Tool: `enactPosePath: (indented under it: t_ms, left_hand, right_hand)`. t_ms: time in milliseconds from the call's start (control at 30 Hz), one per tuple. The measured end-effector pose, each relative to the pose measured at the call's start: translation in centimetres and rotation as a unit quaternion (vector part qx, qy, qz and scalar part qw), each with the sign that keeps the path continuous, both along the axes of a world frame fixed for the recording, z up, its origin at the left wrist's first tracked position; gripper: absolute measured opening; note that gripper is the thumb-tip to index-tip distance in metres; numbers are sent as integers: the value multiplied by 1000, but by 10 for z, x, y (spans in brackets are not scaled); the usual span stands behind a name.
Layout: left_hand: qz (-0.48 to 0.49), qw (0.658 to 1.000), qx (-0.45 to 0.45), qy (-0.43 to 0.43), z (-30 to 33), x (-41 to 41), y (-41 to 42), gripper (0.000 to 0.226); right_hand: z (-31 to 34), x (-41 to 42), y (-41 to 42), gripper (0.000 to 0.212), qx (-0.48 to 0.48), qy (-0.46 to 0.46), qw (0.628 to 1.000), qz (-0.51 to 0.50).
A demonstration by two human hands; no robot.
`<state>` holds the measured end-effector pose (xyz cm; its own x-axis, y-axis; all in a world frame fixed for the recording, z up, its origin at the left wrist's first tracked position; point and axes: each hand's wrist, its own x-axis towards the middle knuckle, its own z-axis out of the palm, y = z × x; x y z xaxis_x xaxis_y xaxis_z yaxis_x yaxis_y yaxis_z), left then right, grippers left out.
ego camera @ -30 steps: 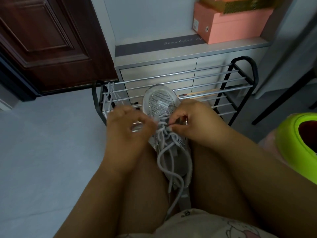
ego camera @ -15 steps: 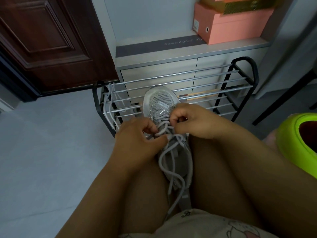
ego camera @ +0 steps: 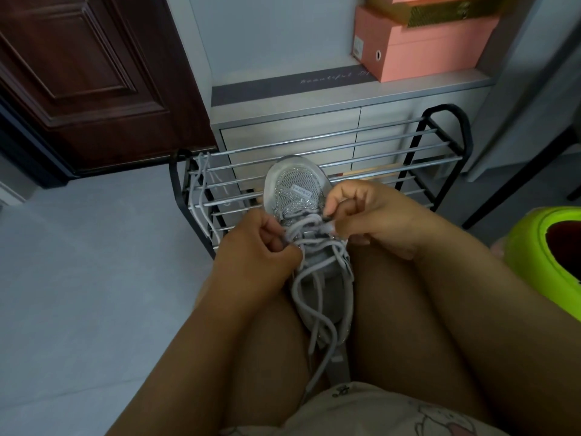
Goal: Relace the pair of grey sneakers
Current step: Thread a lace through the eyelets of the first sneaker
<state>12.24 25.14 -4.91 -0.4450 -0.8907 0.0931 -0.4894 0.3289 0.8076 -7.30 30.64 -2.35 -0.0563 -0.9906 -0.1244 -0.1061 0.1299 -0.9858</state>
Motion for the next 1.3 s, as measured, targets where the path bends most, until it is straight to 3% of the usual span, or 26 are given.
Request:
enactPosePath:
  t_ms: [100,167,200,267,333,367,433,500,533,600,633,700,767,833,867,933,1000,1033,1067,1100,1167,1233,1300]
  left_hand:
    - [-13,1000,-6,7,1,-3,0,20]
    - [-30,1000,-10,1,1,-5,0,21]
    - [-40,999,-7,2,1,-4,-1,21]
    - [-57,998,-3,9,0,-3,-1,25]
    - [-62,998,-12,9,-1,-1,-1,35]
    - [-59,998,-19,1,-1,-2,-1,41]
    - [-49,998,-31,-23,-2,-3,0,47]
    - [-36,998,-34,-34,-3,-5,0,41]
    - [-28,999,-30,-30,-3,-5,-1,36]
    - [-16,999,-19,-21,-4,-5,-3,29]
    - [-15,1000,-13,-19,-4,-5,-3,27]
    - [-8,1000,-1,-9,-4,-4,-3,25]
    - [11,1000,8,12,-3,-3,-3,25]
    - [27,999,8,20,-3,-1,-2,24]
    - [30,999,8,21,-3,-1,-2,23]
    - [33,999,4,20,-2,-1,0,21]
    - [38,999,-3,18,-1,-2,0,21]
    - [40,999,-6,16,0,-2,0,22]
    - [42,999,-8,14,0,-2,0,23]
    - [45,999,-8,14,0,-2,0,23]
    - [49,999,-4,22,0,-1,1,22]
    - [56,998,-1,29,1,0,0,22]
    - [59,998,2,31,1,0,0,21]
  right_hand:
    - [5,3,1,16,-27,219,975,-3]
    - [6,6,0,17,-40,269,962,2]
    - [7,7,1,16,-43,251,967,6]
    - [7,7,4,15,-46,76,996,10]
    - [5,4,4,13,-38,-159,987,6]
    - [4,3,3,12,-28,-227,974,0]
    - [1,4,0,10,-5,-268,963,-16]
    - [1,4,-2,16,-8,-171,985,-31]
    - [1,5,-1,20,-22,-54,998,-32]
    - [2,7,0,13,-59,169,984,-12]
    - [1,8,0,8,-72,202,977,0]
    - [1,7,2,4,-81,129,988,14]
    - [0,0,3,12,-86,-56,995,-13]
    - [0,-9,2,16,-81,-227,969,-45]
    - [1,-11,1,12,-76,-249,964,-48]
    - [-1,-10,-1,10,-67,-137,987,-56]
    - [-2,-3,-1,18,-79,94,992,-41]
    - [-2,0,-1,18,-91,155,983,-28]
    - [-3,2,-1,17,-102,156,982,-19]
    - [-3,2,0,17,-109,110,988,-19]
    - [-2,-3,1,22,-113,-83,989,-46]
    - [-2,-10,1,28,-118,-277,951,-68]
    - [-2,-10,0,29,-120,-346,929,-52]
